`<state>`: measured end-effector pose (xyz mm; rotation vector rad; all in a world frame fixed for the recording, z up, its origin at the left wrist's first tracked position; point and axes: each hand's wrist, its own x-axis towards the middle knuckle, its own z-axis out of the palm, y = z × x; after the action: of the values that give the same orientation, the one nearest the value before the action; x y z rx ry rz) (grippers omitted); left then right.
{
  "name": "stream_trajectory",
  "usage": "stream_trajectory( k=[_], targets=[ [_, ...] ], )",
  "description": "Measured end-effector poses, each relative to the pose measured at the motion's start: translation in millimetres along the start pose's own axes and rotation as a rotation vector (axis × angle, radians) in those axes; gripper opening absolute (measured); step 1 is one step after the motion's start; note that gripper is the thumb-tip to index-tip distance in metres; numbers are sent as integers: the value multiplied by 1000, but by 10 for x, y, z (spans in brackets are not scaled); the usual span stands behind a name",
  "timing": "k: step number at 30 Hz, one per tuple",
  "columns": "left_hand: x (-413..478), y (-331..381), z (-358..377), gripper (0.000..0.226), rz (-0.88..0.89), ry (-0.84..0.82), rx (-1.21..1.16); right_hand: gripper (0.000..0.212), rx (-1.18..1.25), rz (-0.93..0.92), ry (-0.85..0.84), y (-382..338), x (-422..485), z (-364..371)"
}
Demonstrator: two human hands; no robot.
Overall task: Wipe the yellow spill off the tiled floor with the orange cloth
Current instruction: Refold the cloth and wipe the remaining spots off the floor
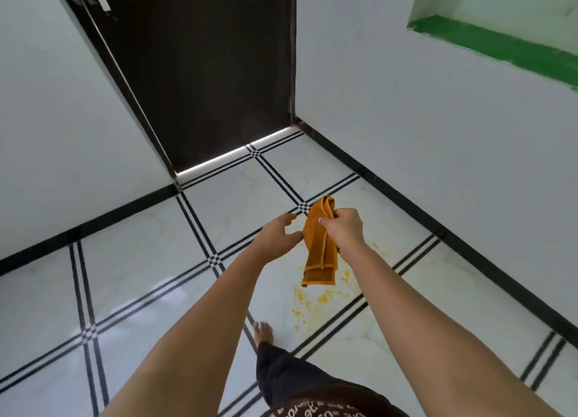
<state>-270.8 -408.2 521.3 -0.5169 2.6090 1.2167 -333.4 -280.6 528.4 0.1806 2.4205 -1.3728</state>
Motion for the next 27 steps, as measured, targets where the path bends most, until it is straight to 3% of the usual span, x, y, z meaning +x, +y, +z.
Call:
stream_trajectory(
  k=[4,10,15,17,27],
  targets=[
    [591,-124,-416,55,41,-58,112,33,10,47,38,-285,502,359],
    [1655,-293,-1043,55,73,-192,239,37,81,151,156,-849,1218,737],
    [2259,-244,-1205,54,162,-316,244,19,103,201,244,-1100,1554,874],
    [2577,-185,-1271,53,239,-374,254,12,125,234,305,-1180,1704,941],
    [3809,153,-1596,52,565,-730,454,16,296,463,742,-1537,2101,1213]
  ],
)
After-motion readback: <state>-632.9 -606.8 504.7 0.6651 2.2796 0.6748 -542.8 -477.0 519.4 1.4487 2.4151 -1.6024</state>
